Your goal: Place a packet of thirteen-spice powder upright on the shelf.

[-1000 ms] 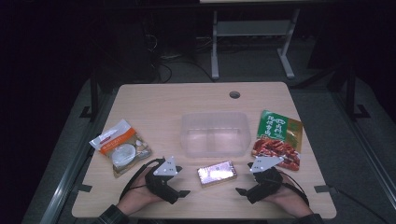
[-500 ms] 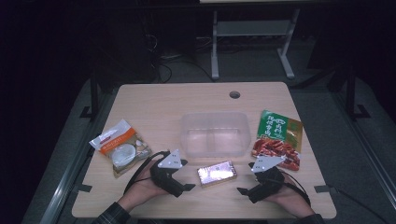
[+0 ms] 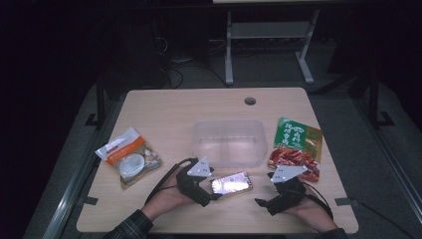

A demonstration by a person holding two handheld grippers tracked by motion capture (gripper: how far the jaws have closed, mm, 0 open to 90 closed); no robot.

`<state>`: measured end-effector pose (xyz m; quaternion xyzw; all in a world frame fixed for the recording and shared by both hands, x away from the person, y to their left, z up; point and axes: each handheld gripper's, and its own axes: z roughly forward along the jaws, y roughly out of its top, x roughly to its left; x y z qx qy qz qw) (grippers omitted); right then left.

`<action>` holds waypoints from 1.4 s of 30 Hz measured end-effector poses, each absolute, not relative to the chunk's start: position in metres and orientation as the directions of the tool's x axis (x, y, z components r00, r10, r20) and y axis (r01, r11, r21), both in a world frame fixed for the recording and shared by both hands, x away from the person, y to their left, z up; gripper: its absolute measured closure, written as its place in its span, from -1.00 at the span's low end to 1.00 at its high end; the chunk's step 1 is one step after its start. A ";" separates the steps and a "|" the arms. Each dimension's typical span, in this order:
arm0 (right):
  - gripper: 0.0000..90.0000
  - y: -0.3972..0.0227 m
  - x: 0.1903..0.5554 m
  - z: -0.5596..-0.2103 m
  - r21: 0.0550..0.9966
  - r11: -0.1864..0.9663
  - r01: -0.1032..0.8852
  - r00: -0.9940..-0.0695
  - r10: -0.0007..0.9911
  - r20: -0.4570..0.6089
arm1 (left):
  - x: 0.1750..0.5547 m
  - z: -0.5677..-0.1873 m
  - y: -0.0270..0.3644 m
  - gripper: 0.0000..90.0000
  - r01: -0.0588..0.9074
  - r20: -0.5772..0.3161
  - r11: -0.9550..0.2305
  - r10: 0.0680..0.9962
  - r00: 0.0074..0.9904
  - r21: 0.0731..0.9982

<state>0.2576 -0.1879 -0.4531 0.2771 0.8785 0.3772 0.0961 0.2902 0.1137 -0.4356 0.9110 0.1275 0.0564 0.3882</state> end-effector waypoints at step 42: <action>-0.87 -0.188 0.258 -0.454 0.721 0.562 0.406 -0.837 0.545 0.046 | 0.298 -0.462 0.099 -0.30 0.204 -0.039 -0.749 0.232 0.972 0.631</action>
